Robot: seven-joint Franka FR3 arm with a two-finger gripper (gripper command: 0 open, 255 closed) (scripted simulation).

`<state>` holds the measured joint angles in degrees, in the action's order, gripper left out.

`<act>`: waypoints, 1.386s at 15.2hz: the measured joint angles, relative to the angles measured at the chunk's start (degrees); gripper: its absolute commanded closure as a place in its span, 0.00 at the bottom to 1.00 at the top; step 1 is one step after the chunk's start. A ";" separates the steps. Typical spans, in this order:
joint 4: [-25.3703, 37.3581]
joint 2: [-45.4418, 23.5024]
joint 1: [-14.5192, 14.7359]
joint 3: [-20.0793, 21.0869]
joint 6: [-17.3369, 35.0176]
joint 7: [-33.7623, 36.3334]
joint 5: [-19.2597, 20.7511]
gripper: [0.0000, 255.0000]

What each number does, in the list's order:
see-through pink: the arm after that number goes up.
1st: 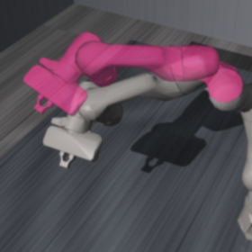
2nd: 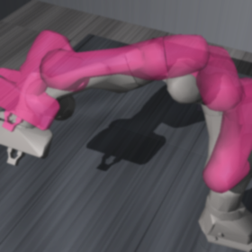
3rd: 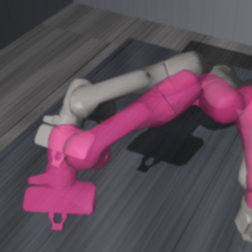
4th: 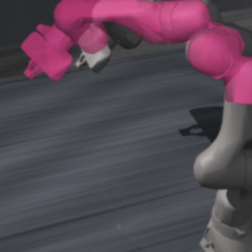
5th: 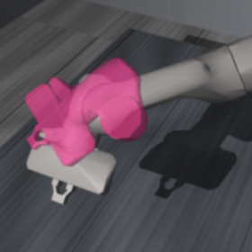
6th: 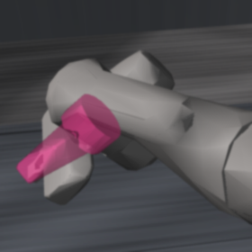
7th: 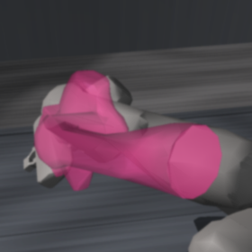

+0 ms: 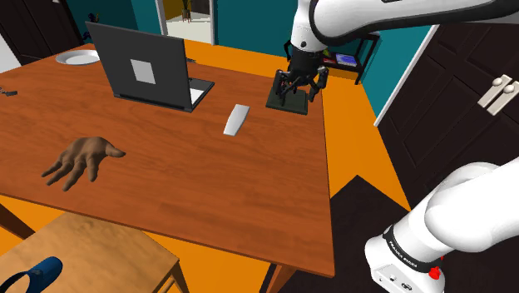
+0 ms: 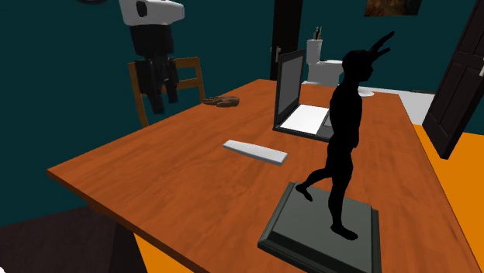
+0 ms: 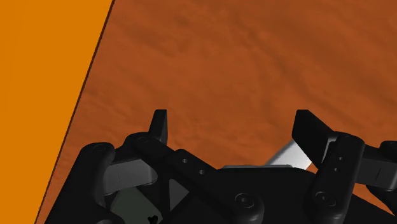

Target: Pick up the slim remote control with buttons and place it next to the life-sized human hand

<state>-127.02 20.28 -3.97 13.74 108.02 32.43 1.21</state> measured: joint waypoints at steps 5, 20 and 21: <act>5.56 -10.54 -1.18 1.98 4.44 8.37 0.91 0.00; 34.41 -45.21 0.89 0.99 9.15 30.58 6.30 0.00; 36.12 -47.04 1.14 0.70 9.27 31.44 6.43 0.00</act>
<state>-90.91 -26.77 -2.82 14.44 117.29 63.86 7.64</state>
